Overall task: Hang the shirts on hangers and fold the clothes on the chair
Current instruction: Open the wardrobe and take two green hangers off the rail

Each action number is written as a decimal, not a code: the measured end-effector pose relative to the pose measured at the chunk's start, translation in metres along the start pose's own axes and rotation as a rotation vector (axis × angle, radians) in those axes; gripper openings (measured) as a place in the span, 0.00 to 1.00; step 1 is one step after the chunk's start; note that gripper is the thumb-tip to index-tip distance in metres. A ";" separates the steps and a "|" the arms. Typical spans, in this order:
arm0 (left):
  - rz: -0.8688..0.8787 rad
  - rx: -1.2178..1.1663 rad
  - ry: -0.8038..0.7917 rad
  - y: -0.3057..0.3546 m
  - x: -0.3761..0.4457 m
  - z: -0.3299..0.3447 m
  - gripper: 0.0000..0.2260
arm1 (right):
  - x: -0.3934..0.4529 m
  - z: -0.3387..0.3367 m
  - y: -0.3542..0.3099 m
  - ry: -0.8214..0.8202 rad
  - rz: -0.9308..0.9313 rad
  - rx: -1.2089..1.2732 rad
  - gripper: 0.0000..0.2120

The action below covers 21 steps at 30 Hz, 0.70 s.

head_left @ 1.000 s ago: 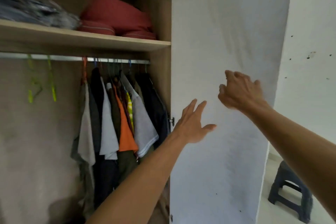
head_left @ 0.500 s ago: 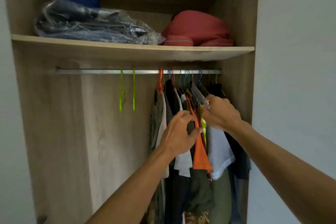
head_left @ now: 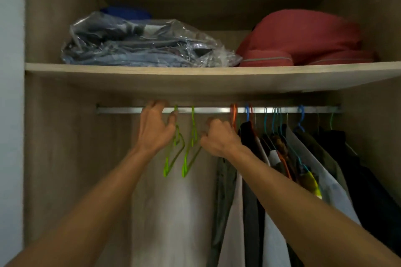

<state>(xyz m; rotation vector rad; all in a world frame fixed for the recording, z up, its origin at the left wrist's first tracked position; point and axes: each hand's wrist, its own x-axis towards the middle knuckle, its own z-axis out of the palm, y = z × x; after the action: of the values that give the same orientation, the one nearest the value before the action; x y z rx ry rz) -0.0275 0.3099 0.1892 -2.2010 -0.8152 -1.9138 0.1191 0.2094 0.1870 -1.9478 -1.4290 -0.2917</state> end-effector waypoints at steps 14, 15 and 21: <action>-0.226 0.152 -0.539 -0.084 0.086 0.100 0.40 | 0.094 0.062 -0.011 -0.051 0.116 0.086 0.22; -0.207 0.161 -0.548 -0.088 0.090 0.107 0.40 | 0.098 0.065 -0.011 -0.046 0.123 0.079 0.22; -0.220 0.265 -0.433 -0.107 0.101 0.137 0.46 | 0.111 0.085 -0.018 -0.061 0.157 0.083 0.18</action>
<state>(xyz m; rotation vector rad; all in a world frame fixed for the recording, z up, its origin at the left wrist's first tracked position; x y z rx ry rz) 0.0505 0.4912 0.2302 -2.4654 -1.3378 -1.3087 0.1254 0.3500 0.1930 -2.0020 -1.2966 -0.1001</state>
